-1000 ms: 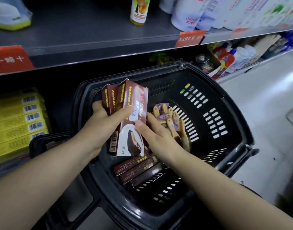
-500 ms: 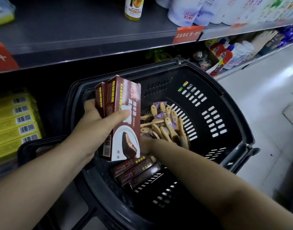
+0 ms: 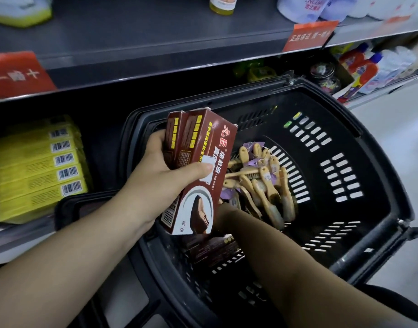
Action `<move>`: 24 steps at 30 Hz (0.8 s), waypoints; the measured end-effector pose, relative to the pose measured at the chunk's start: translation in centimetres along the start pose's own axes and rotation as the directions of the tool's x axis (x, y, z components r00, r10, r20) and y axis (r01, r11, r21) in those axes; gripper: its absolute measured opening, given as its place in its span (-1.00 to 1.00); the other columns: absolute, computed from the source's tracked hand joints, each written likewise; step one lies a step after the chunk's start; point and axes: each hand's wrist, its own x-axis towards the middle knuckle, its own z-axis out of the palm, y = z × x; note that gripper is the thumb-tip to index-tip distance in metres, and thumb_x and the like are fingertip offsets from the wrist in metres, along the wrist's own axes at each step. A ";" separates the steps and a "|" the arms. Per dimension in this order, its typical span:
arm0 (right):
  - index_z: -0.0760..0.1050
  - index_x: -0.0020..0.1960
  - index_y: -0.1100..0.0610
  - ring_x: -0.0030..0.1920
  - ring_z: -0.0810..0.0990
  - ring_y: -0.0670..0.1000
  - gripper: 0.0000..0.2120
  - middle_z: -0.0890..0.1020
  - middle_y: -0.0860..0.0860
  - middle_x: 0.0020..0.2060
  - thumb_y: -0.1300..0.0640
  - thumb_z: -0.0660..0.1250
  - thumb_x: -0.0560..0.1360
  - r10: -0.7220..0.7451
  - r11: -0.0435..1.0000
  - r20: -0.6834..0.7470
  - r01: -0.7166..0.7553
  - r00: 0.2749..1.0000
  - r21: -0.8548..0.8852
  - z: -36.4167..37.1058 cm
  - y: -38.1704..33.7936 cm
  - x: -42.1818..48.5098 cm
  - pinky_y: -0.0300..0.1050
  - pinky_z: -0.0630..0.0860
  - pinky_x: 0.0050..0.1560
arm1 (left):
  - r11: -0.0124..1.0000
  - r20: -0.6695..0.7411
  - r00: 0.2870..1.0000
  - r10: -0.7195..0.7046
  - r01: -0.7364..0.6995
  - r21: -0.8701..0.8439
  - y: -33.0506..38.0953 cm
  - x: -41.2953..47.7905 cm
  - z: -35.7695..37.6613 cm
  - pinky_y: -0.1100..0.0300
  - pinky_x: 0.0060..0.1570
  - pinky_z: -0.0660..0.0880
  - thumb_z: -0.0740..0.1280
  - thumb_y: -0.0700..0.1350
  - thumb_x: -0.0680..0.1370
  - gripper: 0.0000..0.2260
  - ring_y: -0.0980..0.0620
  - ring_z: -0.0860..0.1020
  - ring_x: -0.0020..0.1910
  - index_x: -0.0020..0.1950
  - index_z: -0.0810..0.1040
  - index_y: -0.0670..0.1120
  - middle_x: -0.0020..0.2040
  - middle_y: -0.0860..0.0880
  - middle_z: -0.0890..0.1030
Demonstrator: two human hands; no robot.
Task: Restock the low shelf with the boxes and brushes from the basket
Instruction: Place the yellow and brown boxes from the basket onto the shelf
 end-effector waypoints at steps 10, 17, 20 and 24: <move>0.42 0.28 0.10 0.09 0.55 0.00 -0.51 0.57 -0.05 0.05 0.16 0.46 0.38 0.166 0.931 -0.267 -0.062 0.949 0.359 -9.7 5.5 -10.9 -0.16 0.42 0.13 | 0.997 -0.030 0.998 -0.061 0.059 -0.044 0.2 -0.5 0.7 0.39 -0.41 0.50 0.48 0.12 0.21 -0.56 0.23 0.64 -0.29 -0.01 0.36 0.23 -0.22 0.30 0.64; 0.54 0.19 0.10 0.20 0.51 0.00 -0.52 0.53 -0.04 0.09 0.38 0.46 0.31 0.169 0.956 -0.818 0.109 0.550 0.271 -11.8 4.4 -20.4 -0.27 0.37 0.20 | 0.963 -0.038 0.975 -0.217 0.207 -0.173 1.3 -1.4 0.8 0.13 -0.21 0.58 0.45 0.17 0.34 -0.43 0.02 0.68 -0.17 0.27 0.41 0.01 -0.03 -0.01 0.68; 0.57 0.17 0.16 0.31 0.44 0.07 -0.57 0.54 0.06 0.17 0.38 0.46 0.33 0.100 0.984 -0.951 0.111 0.294 0.138 -11.0 2.5 -22.3 -0.07 0.33 0.36 | 0.912 0.036 0.950 -0.310 0.308 -0.271 2.1 -1.5 0.1 0.00 -0.06 0.60 0.45 0.17 0.35 -0.37 -0.10 0.68 -0.11 0.32 0.42 -0.09 0.02 -0.11 0.68; 0.52 0.16 0.04 0.28 0.42 -0.04 -0.53 0.45 0.03 0.23 0.41 0.45 0.35 0.198 0.953 -0.978 0.221 0.063 0.207 -10.9 1.3 -23.5 -0.23 0.36 0.31 | 0.918 0.035 0.958 -0.285 0.283 -0.278 2.5 -1.8 -0.3 0.06 -0.15 0.60 0.46 0.18 0.33 -0.35 -0.09 0.68 -0.12 0.31 0.43 -0.10 0.01 -0.10 0.68</move>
